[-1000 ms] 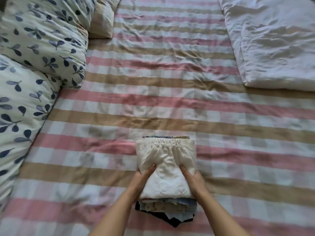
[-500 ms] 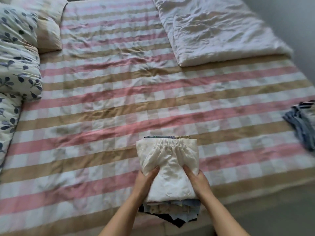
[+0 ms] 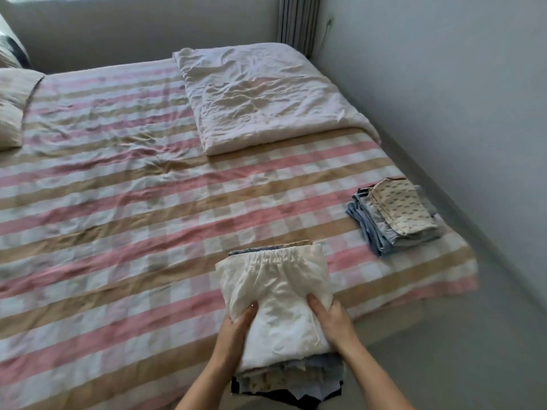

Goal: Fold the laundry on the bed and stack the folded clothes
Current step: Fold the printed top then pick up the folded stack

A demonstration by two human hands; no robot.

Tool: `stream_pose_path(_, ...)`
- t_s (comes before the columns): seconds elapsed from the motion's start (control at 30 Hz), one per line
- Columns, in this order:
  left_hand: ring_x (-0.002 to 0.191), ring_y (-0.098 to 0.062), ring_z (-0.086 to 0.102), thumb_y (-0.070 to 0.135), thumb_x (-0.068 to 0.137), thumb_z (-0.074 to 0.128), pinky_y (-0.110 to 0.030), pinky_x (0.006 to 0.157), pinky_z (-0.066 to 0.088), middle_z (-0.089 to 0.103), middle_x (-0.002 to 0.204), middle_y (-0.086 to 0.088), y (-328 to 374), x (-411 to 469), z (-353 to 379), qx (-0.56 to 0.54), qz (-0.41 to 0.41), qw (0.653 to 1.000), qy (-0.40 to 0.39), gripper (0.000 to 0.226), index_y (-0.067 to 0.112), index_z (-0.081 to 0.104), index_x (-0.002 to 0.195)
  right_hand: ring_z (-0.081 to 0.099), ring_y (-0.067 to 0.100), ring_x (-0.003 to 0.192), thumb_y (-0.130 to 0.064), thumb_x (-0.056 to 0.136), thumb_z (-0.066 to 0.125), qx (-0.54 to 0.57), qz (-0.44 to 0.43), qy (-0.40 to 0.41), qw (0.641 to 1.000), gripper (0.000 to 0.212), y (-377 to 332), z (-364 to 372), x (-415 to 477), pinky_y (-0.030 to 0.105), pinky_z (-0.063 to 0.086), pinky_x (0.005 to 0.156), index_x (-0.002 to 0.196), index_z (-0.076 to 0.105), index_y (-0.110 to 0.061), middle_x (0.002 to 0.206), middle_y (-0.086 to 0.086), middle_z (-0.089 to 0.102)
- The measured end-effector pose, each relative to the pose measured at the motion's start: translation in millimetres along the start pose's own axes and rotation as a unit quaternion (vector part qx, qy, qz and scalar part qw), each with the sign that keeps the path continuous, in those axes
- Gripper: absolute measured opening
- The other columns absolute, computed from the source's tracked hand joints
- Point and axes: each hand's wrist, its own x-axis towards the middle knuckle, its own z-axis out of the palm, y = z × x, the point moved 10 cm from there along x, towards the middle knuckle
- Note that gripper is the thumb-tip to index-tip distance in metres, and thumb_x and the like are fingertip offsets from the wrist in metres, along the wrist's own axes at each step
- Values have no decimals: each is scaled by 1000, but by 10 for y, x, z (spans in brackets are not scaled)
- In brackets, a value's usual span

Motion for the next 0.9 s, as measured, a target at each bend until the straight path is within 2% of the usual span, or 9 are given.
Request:
stream_pose_path(0.1,72,-7,70,25,87,57,-13,52,50,74,77,7,-40,-19,465,-8,-15,1000,-19,14,16,62,97,60,30,105,-44,86,58,15,11,13,1000,48,106,-443,23,29,46,83,108,59,-2,108,15,64)
stream_pose_path(0.23,74,-8,70,27,86,59,-13,53,50,74,78,6,-54,53,937,-5,-21,999,-29,14,17,63,96,62,27,101,-39,87,60,38,8,27,999,41,180,-897,123,28,47,82,108,62,-3,107,15,67)
stream_pose_path(0.33,74,-6,69,26,87,59,-11,53,49,73,81,6,-13,165,1189,5,-15,999,-29,15,18,63,98,63,28,100,-39,86,60,43,17,35,998,43,215,-1136,270,34,50,87,108,62,-2,106,15,67)
stream_pose_path(0.53,75,4,66,30,83,66,-6,55,46,68,94,8,165,570,1541,13,5,1000,-25,32,15,60,111,63,27,96,-40,87,59,16,8,32,999,40,71,-1410,756,32,50,81,105,63,-4,101,13,68)
stream_pose_path(0.63,91,-7,67,38,71,70,-20,75,52,68,104,3,223,855,1633,0,7,1000,-12,53,14,58,117,63,24,93,-43,87,57,-3,6,9,1000,40,-56,-1464,1102,28,48,77,104,60,-7,103,10,67)
stream_pose_path(0.7,102,-13,62,44,68,66,-31,91,48,65,113,0,251,1034,1662,-4,7,1000,-3,60,17,56,121,61,25,99,-44,87,57,-16,2,-2,1000,41,-125,-1483,1321,28,46,81,107,56,-9,109,12,65)
stream_pose_path(0.73,102,-9,61,44,70,67,-28,91,47,64,114,2,267,1147,1688,-5,11,1000,3,58,19,55,121,60,25,104,-45,87,56,-24,0,-9,1000,45,-165,-1487,1460,28,46,85,112,55,-7,113,12,64)
stream_pose_path(0.8,94,1,62,38,80,68,-15,78,48,65,110,5,235,1363,1713,-1,9,1000,20,46,19,56,120,60,25,106,-49,86,55,-43,-7,-29,999,54,-232,-1469,1707,31,46,91,118,54,-5,116,11,63)
stream_pose_path(0.9,81,6,64,28,87,58,-6,62,47,66,99,10,169,1622,1736,-7,-1,999,46,27,18,58,112,61,24,103,-56,81,54,-54,-29,-55,997,61,-380,-1451,2017,38,48,93,115,56,-5,113,11,63)
